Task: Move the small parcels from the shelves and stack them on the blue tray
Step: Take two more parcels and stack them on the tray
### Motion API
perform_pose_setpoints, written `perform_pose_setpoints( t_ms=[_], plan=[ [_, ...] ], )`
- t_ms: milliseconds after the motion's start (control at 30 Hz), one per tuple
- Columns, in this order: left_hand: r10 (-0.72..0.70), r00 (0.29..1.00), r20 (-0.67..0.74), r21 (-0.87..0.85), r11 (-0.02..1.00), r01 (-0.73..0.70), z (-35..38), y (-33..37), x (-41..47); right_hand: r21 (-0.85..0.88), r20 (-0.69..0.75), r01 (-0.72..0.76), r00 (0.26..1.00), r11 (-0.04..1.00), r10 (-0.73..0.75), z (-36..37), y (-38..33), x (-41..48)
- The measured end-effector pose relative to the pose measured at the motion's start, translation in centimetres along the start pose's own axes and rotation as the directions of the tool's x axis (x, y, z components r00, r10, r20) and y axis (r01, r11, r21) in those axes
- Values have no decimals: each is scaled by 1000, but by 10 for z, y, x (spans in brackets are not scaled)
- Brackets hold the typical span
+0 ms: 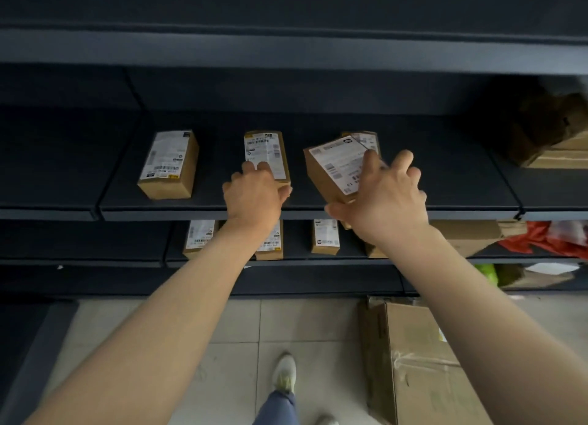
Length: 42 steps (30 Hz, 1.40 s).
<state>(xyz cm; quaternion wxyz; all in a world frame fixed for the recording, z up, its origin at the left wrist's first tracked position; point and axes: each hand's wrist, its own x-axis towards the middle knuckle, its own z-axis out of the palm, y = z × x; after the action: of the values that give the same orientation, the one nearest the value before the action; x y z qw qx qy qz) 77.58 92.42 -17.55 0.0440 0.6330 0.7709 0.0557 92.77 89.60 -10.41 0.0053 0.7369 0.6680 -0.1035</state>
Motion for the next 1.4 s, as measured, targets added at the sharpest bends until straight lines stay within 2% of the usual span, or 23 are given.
perform_pose_setpoints(
  t_ms=[367,467,667,800,1000,1100,1267,1400],
  plan=[
    [-173,971,164,-1,984,176,45,6,61,-68,-32,-10,999,998,8,12,-6,45],
    [-192,958,214,-57,976,209,52,3,66,-81,-30,-5,1000,997,2,16,-6,49],
    [-208,958,197,-196,949,246,42,0,60,-88,-11,23,1000,996,-24,21,-10,46],
    [-210,964,162,-177,955,238,22,-3,32,-111,12,66,998,992,-65,18,-13,32],
    [-287,952,103,-101,949,297,-13,-11,-37,-85,58,177,983,980,-173,8,-14,-11],
    [-336,941,-33,-92,939,331,-34,-17,-84,-87,36,273,962,958,-270,-3,-15,-42],
    [-465,860,-212,-116,885,450,-83,-36,-156,-42,-5,427,904,903,-428,-27,-32,-93],
    [-575,746,-337,-89,808,582,-123,-65,-207,-24,-73,594,801,804,-594,-44,-66,-132]
  ],
)
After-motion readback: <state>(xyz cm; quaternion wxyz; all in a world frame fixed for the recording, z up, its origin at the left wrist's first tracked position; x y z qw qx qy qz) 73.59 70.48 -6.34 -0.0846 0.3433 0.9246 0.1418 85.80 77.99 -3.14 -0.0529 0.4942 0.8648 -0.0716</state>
